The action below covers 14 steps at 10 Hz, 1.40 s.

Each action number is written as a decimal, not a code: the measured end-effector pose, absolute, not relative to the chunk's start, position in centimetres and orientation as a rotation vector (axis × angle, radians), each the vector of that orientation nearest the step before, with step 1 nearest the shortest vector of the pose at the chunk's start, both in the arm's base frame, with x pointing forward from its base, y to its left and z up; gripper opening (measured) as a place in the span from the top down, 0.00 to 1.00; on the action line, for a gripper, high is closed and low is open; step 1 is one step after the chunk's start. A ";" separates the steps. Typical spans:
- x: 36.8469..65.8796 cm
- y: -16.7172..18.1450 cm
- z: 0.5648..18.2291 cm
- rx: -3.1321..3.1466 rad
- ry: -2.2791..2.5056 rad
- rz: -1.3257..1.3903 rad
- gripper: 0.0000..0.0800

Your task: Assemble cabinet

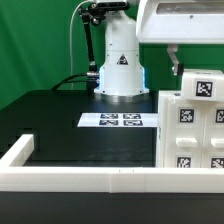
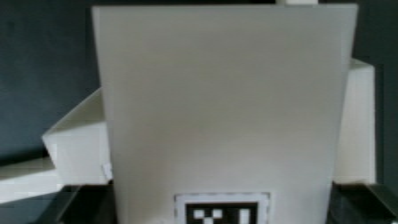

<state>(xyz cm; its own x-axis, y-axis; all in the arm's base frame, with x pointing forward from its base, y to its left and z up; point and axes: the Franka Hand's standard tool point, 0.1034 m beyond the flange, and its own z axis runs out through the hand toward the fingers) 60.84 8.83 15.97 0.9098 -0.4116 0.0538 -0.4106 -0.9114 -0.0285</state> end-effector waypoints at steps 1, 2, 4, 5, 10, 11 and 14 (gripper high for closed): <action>60.7 9.2 16.0 -2.991 0.871 -0.101 0.30; 60.8 9.2 16.0 -2.932 1.031 -0.099 0.30; 61.2 9.1 15.9 -2.802 1.284 -0.133 0.30; 61.2 9.1 16.0 -2.766 1.354 -0.126 0.30; 61.1 9.3 15.9 -2.321 1.952 -0.054 0.30; 61.2 9.3 15.9 -2.190 2.087 -0.035 0.30; 61.3 9.6 16.1 -1.894 2.338 -0.004 0.30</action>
Offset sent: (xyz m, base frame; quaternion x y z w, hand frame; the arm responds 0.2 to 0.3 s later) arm -0.0004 -0.0042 -0.0160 0.0136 0.0379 0.2278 0.9729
